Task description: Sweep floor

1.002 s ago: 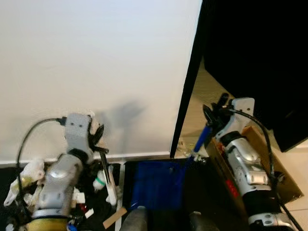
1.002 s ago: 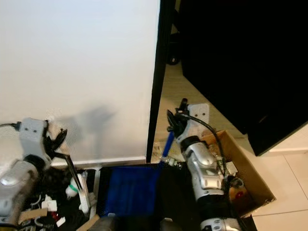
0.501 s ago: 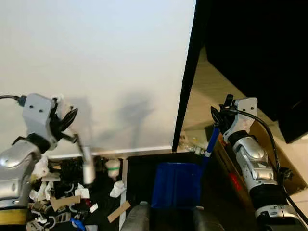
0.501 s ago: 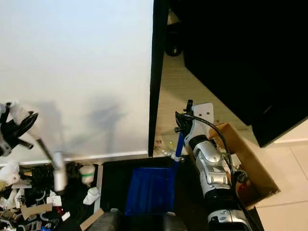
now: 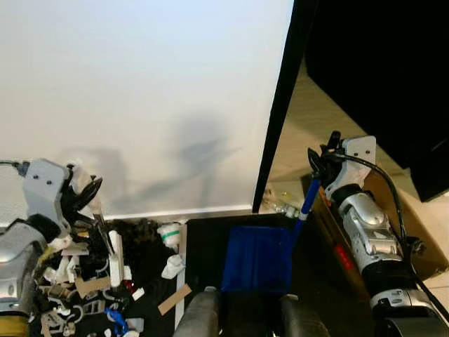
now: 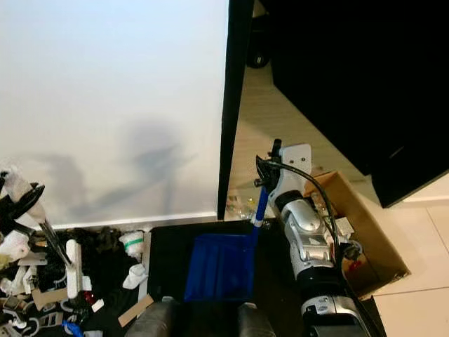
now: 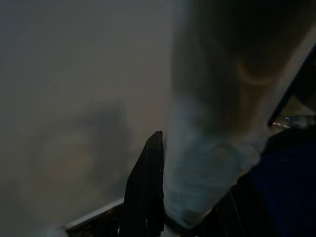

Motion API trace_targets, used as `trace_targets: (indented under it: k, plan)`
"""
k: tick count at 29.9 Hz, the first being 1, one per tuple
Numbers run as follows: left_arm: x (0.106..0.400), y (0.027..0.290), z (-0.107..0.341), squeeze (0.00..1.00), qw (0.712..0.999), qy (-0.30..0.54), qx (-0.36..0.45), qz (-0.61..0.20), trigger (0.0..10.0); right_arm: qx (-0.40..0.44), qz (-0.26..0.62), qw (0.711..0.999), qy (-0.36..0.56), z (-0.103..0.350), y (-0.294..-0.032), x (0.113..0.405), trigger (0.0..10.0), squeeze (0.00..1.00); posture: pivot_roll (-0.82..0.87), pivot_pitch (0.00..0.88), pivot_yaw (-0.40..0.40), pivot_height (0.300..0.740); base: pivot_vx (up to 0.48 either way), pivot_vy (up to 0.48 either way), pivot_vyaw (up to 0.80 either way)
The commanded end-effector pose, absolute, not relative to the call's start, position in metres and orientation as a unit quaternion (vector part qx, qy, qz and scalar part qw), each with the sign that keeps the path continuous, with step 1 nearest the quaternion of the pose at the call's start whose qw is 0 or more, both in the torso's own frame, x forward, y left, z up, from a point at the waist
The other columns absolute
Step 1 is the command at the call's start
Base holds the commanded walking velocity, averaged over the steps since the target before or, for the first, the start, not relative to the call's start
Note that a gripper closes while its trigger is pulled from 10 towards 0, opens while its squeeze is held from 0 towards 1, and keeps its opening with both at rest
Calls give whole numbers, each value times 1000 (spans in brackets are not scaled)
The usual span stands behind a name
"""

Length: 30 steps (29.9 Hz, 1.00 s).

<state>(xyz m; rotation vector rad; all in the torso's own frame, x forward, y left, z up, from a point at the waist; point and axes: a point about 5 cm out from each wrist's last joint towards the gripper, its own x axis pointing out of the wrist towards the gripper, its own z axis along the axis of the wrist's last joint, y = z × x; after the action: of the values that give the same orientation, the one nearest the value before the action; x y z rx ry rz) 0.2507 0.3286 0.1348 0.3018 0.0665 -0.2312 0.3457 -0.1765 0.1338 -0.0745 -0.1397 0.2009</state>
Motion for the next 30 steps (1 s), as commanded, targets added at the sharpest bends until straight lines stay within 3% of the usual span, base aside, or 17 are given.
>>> trace_targets:
  k: [1, 12, 14, 20, 30]
  plan:
    - [246, 327, 121, 0, 983, 32, 141, -109, 10000, -55, 91, 991, -78, 136, -181, 346, 10000, 0, 184, 309, 3, 740, 0, 0, 0]
    - [259, 310, 113, 0, 990, 2, 61, -128, 10000, -76, 109, 989, -68, 127, -174, 347, 10000, 0, 178, 335, -8, 740, 0, 0, 0]
    - [264, 292, 111, 0, 984, -6, 25, -174, 10000, -71, 112, 988, -72, 130, -170, 350, 10000, 0, 174, 329, -5, 740, 0, 0, 0]
    - [268, 278, 115, 0, 978, -25, 2, -209, 10000, -69, 112, 988, -76, 131, -170, 351, 10000, 0, 183, 321, -6, 740, 0, 0, 0]
    - [275, 279, 133, 0, 974, -55, -1, -219, 10000, -68, 118, 988, -77, 130, -168, 355, 10000, 0, 204, 297, 0, 740, 0, 0, 0]
